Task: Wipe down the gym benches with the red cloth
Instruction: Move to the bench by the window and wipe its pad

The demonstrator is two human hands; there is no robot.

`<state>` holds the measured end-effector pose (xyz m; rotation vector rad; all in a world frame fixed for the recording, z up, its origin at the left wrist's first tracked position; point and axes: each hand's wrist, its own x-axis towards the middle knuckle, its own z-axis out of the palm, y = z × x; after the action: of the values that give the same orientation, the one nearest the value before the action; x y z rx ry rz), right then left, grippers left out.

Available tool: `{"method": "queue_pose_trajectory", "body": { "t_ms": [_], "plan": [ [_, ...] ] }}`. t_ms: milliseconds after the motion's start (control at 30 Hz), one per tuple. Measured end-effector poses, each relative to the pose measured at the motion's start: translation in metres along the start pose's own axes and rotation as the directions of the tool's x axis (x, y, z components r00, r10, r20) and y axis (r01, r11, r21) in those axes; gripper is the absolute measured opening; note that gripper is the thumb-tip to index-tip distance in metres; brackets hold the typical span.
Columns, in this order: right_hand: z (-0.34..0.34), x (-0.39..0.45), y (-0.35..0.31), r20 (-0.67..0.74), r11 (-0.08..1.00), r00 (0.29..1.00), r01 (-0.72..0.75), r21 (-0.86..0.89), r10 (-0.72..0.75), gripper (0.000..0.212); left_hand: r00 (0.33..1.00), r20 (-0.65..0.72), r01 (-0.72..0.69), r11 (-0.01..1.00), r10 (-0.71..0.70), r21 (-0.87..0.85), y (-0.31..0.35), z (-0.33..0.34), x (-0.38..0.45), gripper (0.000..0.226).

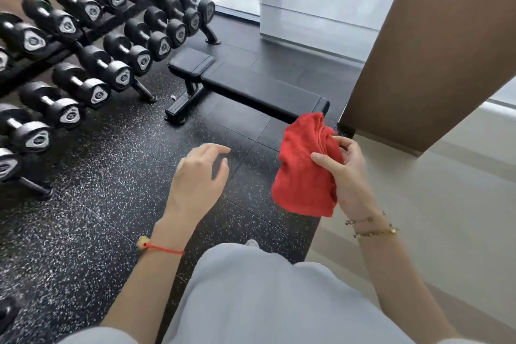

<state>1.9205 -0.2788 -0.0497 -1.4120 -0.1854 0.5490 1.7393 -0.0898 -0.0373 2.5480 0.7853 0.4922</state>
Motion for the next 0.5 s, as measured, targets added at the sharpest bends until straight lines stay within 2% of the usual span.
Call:
{"method": "queue_pose_trajectory", "body": {
  "t_ms": [333,500],
  "plan": [
    [0.054,0.141,-0.006,-0.12,0.999,0.992,-0.039,0.024,0.041,0.048,0.994,0.08,-0.069,0.998,0.07,-0.007,-0.041,0.016,0.172,0.022],
    [0.065,0.228,-0.006,-0.152,0.998,0.987,-0.045,0.037,0.05,0.048,0.994,0.07,-0.08,0.996,0.082,-0.031,-0.051,0.043,0.263,0.021]
  ]
}}
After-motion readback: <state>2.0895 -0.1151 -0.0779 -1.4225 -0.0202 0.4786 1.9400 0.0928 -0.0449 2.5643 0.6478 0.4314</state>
